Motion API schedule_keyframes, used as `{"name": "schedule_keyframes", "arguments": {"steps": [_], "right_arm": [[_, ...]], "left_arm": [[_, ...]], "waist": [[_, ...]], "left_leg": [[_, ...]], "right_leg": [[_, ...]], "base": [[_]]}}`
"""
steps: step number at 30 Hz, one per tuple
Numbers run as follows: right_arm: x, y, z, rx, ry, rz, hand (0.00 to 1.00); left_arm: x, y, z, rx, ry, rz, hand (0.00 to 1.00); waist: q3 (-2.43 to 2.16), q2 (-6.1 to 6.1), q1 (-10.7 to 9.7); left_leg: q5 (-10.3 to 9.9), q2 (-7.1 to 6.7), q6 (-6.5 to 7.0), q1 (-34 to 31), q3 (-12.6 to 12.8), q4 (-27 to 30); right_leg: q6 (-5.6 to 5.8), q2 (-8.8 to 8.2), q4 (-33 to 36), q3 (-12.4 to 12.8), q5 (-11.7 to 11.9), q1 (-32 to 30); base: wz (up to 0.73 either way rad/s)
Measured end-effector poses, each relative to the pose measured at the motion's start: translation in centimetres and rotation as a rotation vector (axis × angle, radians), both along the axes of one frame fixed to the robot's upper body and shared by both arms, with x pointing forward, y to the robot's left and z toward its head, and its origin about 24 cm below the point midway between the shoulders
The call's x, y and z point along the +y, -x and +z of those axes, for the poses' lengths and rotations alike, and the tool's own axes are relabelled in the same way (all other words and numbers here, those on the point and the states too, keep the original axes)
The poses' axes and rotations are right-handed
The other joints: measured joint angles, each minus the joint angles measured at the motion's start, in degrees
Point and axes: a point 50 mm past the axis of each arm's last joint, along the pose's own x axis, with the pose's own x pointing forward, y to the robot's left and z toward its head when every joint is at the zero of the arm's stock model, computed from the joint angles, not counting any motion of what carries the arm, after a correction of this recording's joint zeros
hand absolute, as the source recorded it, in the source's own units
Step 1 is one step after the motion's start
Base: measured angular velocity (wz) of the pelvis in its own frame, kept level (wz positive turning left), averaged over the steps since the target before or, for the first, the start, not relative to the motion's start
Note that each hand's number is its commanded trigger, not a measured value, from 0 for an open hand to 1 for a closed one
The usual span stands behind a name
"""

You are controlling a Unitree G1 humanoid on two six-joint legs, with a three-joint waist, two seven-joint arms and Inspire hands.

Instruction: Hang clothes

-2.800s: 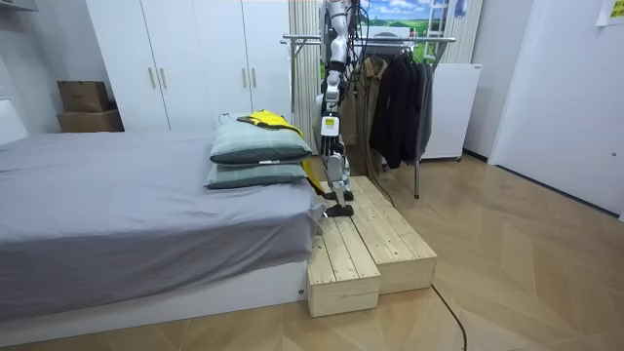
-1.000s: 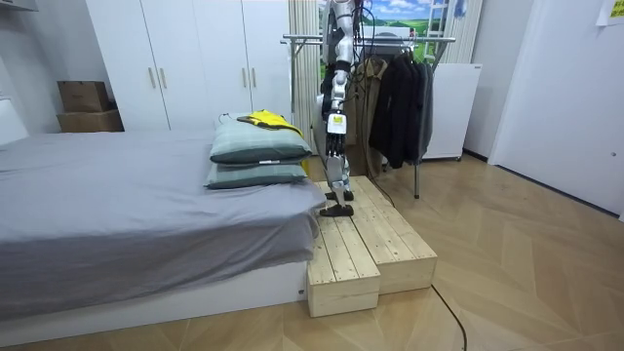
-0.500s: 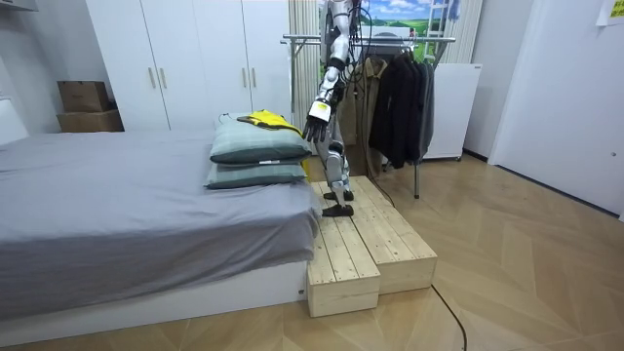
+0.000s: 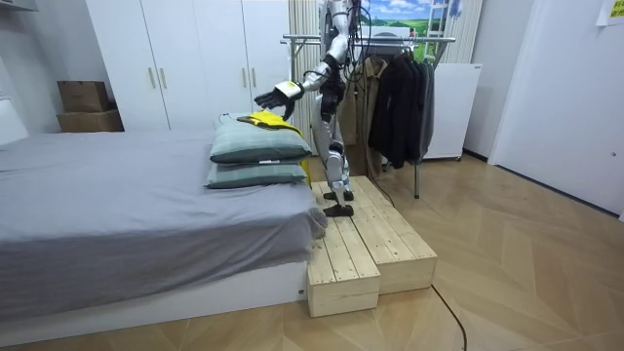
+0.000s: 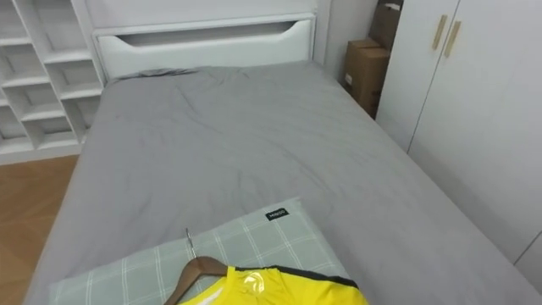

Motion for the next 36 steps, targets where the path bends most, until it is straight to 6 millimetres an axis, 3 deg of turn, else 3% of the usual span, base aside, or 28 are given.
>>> {"name": "schedule_keyframes", "arguments": {"steps": [3, 6, 19, 28, 36], "right_arm": [[0.0, -0.4, 0.0, -0.011, -0.005, 0.011, 0.0], [-0.1, -0.4, 0.1, -0.02, -0.006, 0.012, 0.0], [-0.1, -1.1, 0.2, -0.037, 0.002, 0.046, 0.0], [0.0, -1.0, 0.2, -0.036, -0.011, 0.047, 0.0], [0.2, -1.1, 0.1, -0.036, -0.016, 0.051, 0.0]], "left_arm": [[-1.8, -3.5, 2.1, -0.094, -0.096, -0.214, 0.0], [-2.7, -5.0, 2.7, -0.132, -0.128, -0.297, 0.0], [-3.9, -5.9, 3.5, -0.161, -0.163, -0.393, 0.0], [-4.2, -6.3, 4.0, -0.186, -0.156, -0.411, 0.0], [-6.4, -6.3, 3.2, -0.15, -0.098, -0.511, 0.0]], "waist": [[-0.05, 0.0, -1.0], [-0.18, 0.04, -1.3], [0.06, -0.05, -2.9], [-0.12, -0.43, -3.0], [-0.08, -1.02, -3.5]], "left_leg": [[0.0, 0.03, -0.03, -0.1, 0.0, 0.2], [0.0, 0.03, -0.05, 0.2, 0.1, 0.3], [0.0, 0.07, -0.05, 0.3, 0.4, 0.1], [0.0, 0.1, -0.04, 0.5, 0.5, 0.0], [0.0, 0.1, -0.05, 0.7, 0.6, 0.0]], "right_leg": [[0.0, 0.03, 0.0, 0.1, 0.0, -0.1], [0.0, 0.01, 0.0, 0.3, 0.0, 0.1], [0.0, 0.09, 0.0, 1.0, 0.0, 0.0], [0.0, 0.16, 0.1, 1.0, 0.0, 0.0], [0.0, 0.14, 0.1, 1.0, 0.0, 0.1]], "base": [[-0.01], [-0.1], [-0.01], [0.0], [0.0]]}}
